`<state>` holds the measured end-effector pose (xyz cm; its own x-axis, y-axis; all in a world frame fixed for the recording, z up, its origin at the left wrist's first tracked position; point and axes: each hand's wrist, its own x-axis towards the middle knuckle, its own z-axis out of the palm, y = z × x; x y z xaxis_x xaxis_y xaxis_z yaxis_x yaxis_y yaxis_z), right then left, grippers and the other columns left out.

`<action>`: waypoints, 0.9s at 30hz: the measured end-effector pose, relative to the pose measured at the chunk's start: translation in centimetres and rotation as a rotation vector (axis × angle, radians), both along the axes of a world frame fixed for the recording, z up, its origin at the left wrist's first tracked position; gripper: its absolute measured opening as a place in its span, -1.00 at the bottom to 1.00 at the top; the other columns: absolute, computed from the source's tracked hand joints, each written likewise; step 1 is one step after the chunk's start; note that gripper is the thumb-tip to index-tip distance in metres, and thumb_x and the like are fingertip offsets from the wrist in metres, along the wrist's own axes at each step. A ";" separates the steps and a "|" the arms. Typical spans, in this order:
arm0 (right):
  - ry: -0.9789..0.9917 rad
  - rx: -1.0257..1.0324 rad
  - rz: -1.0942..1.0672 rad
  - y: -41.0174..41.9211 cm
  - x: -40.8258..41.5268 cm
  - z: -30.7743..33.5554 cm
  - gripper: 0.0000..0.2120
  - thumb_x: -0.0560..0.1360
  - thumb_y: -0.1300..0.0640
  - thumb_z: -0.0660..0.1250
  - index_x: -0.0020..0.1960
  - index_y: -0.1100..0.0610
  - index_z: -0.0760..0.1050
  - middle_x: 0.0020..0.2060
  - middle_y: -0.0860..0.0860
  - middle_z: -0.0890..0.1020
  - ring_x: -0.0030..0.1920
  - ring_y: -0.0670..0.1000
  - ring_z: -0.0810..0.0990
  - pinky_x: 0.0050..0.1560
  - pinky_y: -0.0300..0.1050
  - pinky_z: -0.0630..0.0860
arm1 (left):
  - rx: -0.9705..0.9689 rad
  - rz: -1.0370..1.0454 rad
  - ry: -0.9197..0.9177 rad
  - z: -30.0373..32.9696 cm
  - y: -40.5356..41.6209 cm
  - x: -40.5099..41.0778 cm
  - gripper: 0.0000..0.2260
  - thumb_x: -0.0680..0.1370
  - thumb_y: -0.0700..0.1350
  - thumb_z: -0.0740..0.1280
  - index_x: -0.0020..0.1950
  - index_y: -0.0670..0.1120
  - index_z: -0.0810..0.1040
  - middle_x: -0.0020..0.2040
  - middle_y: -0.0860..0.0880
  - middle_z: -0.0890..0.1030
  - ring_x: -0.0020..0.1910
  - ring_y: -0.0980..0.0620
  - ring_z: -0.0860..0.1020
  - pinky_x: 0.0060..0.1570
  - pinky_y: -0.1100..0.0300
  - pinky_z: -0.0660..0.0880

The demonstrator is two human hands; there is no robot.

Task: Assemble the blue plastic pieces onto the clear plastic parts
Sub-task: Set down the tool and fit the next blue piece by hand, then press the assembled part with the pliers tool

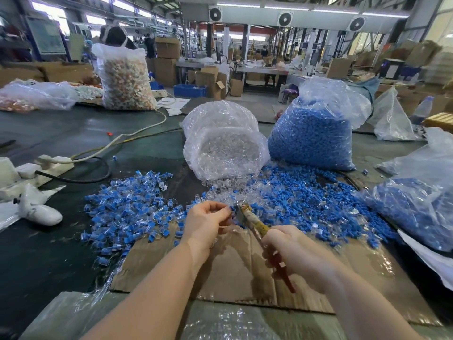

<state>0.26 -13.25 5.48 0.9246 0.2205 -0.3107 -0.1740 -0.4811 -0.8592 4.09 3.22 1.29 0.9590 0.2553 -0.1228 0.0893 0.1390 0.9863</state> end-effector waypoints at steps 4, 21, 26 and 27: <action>0.055 0.045 0.038 0.2 -0.2 0.1 -0.87 0.47 0.25 0.16 -0.25 0.15 0.36 -0.29 0.12 0.42 -0.30 0.06 0.46 -0.30 -0.08 0.47 | 0.026 0.006 0.029 0.0 0.7 -0.1 -0.96 0.47 -0.29 0.37 -0.13 -0.18 0.60 -0.29 -0.07 0.62 -0.37 0.10 0.59 -0.41 0.27 0.49; 0.123 0.016 0.175 0.2 -0.7 1.1 -0.76 0.41 0.41 0.11 0.03 0.27 0.43 -0.18 0.10 0.39 -0.15 0.06 0.44 -0.14 -0.03 0.43 | 0.079 -0.024 0.088 0.3 1.7 0.5 -0.96 0.47 -0.32 0.36 -0.15 -0.21 0.58 -0.29 -0.15 0.61 -0.38 0.01 0.58 -0.37 0.22 0.52; 0.126 0.002 0.182 0.0 -0.5 1.2 -0.67 0.41 0.42 0.11 0.16 0.33 0.38 -0.17 0.10 0.37 -0.14 0.04 0.44 -0.13 -0.04 0.43 | 0.100 -0.051 0.100 0.5 1.8 0.6 -0.96 0.47 -0.32 0.36 -0.15 -0.21 0.58 -0.30 -0.15 0.60 -0.39 0.03 0.58 -0.39 0.24 0.51; 0.128 0.003 0.184 -0.1 -0.5 1.2 -0.66 0.40 0.42 0.11 0.16 0.32 0.39 -0.17 0.09 0.37 -0.13 0.05 0.44 -0.13 -0.03 0.43 | 0.104 -0.055 0.102 0.6 1.8 0.6 -0.96 0.47 -0.33 0.36 -0.15 -0.22 0.58 -0.31 -0.14 0.60 -0.39 0.03 0.58 -0.40 0.24 0.51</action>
<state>-0.23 -13.35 6.68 0.8219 0.3828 -0.4217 -0.1912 -0.5120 -0.8374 4.66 5.02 1.92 0.9558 0.2189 -0.1965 0.1949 0.0289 0.9804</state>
